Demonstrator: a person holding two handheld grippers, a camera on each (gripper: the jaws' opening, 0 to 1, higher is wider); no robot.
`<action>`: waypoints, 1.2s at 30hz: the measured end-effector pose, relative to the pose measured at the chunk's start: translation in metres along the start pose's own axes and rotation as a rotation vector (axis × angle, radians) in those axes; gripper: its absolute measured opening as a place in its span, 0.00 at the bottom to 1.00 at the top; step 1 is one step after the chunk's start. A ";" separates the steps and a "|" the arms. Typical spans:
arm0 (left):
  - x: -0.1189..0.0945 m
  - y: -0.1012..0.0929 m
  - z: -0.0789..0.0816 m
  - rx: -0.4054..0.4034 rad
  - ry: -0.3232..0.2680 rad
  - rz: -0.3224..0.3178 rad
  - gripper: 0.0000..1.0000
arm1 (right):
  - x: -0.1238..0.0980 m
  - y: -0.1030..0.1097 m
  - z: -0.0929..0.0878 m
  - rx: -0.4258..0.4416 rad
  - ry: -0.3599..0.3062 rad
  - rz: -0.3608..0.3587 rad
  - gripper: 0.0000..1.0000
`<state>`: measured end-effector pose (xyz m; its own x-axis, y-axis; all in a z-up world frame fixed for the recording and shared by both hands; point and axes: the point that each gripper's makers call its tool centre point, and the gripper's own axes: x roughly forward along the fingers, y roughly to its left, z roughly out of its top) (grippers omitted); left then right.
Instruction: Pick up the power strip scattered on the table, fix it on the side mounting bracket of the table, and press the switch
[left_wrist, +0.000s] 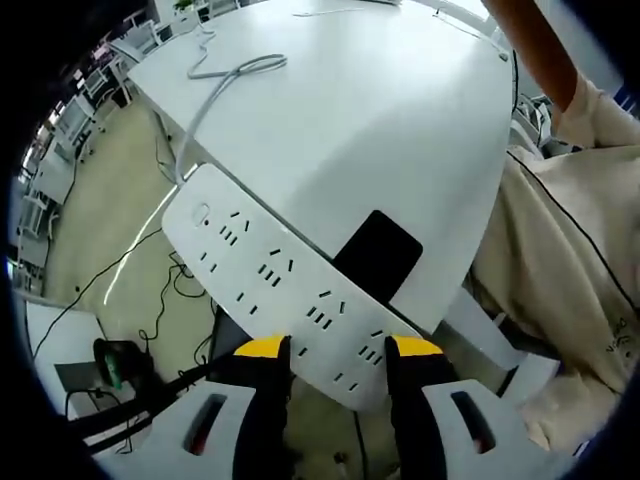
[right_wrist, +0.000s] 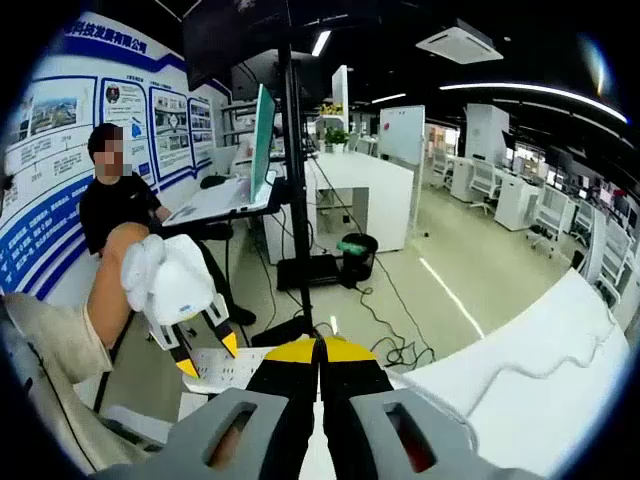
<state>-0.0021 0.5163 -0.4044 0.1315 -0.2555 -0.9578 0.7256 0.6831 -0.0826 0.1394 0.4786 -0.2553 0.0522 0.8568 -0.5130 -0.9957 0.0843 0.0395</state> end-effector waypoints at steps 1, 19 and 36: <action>0.000 0.000 0.000 0.000 0.000 0.000 0.43 | 0.002 0.000 -0.001 -0.001 0.003 0.002 0.00; 0.001 -0.002 -0.001 0.002 0.007 -0.002 0.43 | 0.031 0.001 -0.027 0.034 0.055 0.040 0.00; 0.001 0.001 -0.002 0.003 0.002 -0.005 0.43 | 0.065 0.012 -0.044 0.024 0.106 0.071 0.00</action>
<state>-0.0026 0.5183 -0.4061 0.1263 -0.2579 -0.9579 0.7283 0.6798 -0.0870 0.1278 0.5129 -0.3264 -0.0277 0.8025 -0.5959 -0.9944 0.0389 0.0987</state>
